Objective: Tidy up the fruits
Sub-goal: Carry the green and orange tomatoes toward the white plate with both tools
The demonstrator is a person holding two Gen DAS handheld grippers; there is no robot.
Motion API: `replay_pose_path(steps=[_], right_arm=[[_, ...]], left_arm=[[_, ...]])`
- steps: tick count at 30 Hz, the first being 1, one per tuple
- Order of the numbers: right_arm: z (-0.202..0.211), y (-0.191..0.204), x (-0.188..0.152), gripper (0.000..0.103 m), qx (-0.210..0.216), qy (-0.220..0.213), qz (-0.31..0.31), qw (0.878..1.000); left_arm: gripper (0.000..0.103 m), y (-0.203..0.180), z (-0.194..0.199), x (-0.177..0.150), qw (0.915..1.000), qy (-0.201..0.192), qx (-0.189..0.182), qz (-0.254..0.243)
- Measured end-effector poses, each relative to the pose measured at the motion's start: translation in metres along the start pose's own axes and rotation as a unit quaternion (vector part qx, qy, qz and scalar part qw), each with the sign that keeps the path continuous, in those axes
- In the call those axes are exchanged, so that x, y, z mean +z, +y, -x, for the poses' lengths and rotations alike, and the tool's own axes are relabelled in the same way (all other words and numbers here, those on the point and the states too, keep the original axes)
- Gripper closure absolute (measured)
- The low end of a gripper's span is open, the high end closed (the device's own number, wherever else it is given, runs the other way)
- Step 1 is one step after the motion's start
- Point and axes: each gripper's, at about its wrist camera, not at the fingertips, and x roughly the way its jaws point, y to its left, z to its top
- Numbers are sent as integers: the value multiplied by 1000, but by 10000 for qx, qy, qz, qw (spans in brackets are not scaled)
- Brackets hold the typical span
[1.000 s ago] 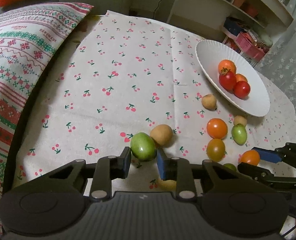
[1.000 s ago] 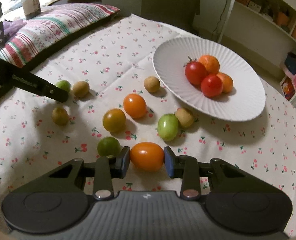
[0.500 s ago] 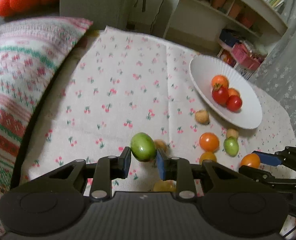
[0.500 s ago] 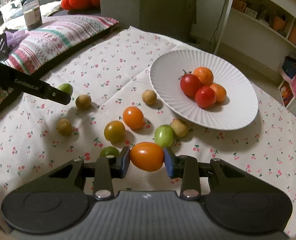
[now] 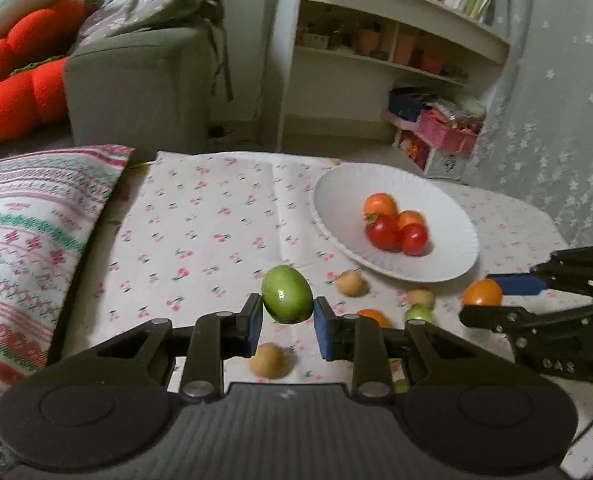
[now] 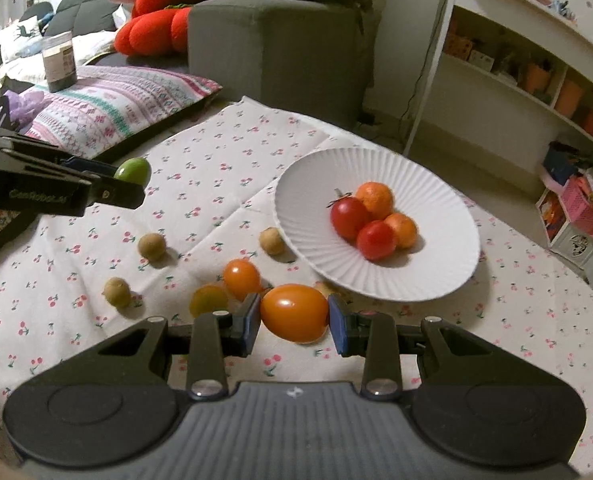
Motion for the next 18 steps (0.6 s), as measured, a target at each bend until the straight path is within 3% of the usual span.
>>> replay_pose_path(steps=[12, 18], right_arm=[[9, -38, 7, 70, -290, -257, -484, 9981], [5, -67, 4, 70, -502, -231, -779, 9954]], left_arm=[[103, -46, -13, 23, 9975, -133, -400, -564], [103, -47, -39, 44, 9965, -2, -493, -678]])
